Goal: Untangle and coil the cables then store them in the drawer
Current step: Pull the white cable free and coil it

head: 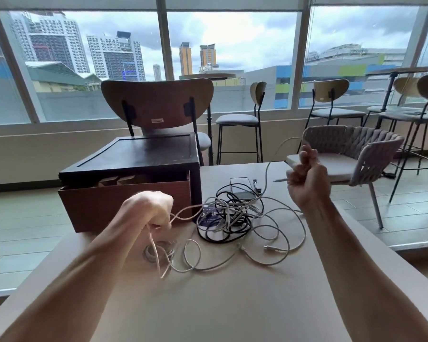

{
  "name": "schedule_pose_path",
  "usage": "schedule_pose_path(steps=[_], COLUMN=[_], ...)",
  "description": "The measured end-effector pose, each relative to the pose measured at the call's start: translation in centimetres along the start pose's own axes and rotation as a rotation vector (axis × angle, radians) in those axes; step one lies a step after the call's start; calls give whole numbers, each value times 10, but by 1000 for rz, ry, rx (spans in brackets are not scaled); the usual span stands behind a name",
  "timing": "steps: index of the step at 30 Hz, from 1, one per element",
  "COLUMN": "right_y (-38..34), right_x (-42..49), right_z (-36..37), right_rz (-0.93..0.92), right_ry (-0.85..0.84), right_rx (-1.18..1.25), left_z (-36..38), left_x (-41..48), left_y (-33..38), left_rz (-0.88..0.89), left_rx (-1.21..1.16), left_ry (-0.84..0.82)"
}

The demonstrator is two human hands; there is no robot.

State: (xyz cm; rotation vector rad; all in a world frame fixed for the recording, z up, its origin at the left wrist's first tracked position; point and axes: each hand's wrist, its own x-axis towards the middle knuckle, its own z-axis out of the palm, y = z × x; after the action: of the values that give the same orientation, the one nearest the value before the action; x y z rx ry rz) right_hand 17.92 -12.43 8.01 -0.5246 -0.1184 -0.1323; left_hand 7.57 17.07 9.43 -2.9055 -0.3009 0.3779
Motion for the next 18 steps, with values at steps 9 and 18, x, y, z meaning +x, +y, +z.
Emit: schedule_pose_path(steps=[9, 18], right_y=[39, 58], right_x=[-18, -21], right_z=[-1, -32], right_rz=[-27, -1], right_ry=[-149, -570], right_rx=[-609, -1378], left_z=[25, 63], left_x=[15, 47], left_y=[46, 83], left_rz=[223, 441], left_rx=[221, -435], left_ry=[352, 591])
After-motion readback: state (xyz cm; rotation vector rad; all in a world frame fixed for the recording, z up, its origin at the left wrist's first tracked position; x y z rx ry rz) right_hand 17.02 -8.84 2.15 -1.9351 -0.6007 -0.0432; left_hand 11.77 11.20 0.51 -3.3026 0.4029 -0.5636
